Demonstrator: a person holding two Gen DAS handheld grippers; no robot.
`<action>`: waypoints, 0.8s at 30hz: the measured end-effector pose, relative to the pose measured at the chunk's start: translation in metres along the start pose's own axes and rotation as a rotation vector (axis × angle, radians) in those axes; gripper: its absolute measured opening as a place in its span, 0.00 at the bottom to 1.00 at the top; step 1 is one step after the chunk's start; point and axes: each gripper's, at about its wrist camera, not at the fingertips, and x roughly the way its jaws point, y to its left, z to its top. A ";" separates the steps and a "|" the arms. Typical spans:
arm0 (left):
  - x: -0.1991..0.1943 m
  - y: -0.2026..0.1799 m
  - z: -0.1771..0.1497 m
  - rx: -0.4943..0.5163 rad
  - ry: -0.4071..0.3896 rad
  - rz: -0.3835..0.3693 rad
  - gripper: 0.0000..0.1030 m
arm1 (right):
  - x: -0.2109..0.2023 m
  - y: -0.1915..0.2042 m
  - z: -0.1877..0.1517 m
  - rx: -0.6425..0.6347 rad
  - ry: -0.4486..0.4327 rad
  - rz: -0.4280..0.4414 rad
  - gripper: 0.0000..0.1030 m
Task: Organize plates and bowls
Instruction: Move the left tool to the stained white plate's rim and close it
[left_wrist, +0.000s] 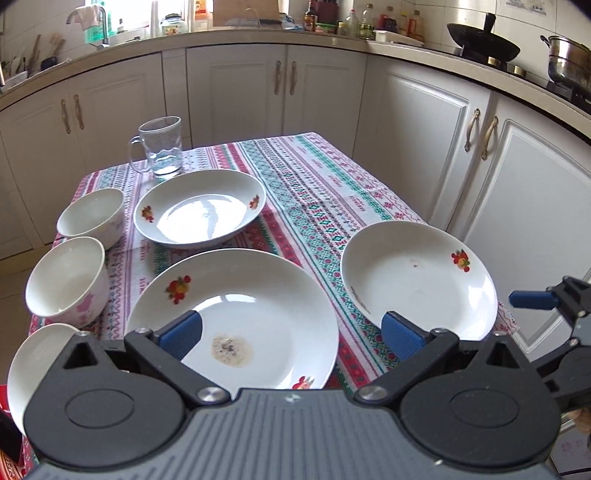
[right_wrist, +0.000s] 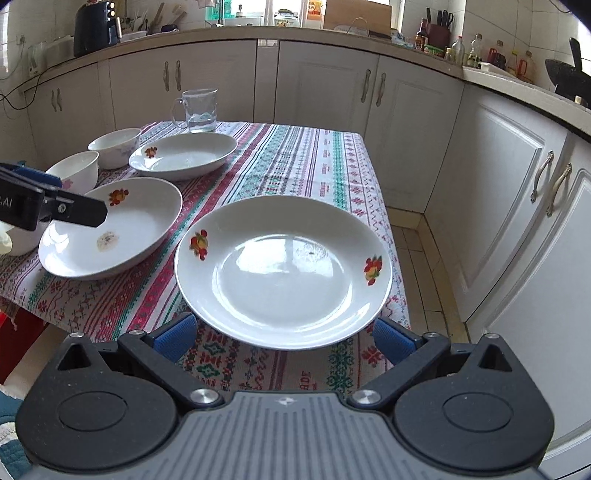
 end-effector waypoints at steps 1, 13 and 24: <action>0.003 -0.001 0.001 0.005 0.002 -0.002 0.99 | 0.004 0.000 -0.002 -0.003 0.007 0.008 1.00; 0.029 -0.006 0.021 0.060 0.029 -0.024 0.99 | 0.040 -0.012 -0.006 0.008 0.058 0.028 1.00; 0.066 -0.023 0.049 0.090 0.057 -0.084 0.99 | 0.046 -0.017 -0.008 -0.015 0.025 0.063 1.00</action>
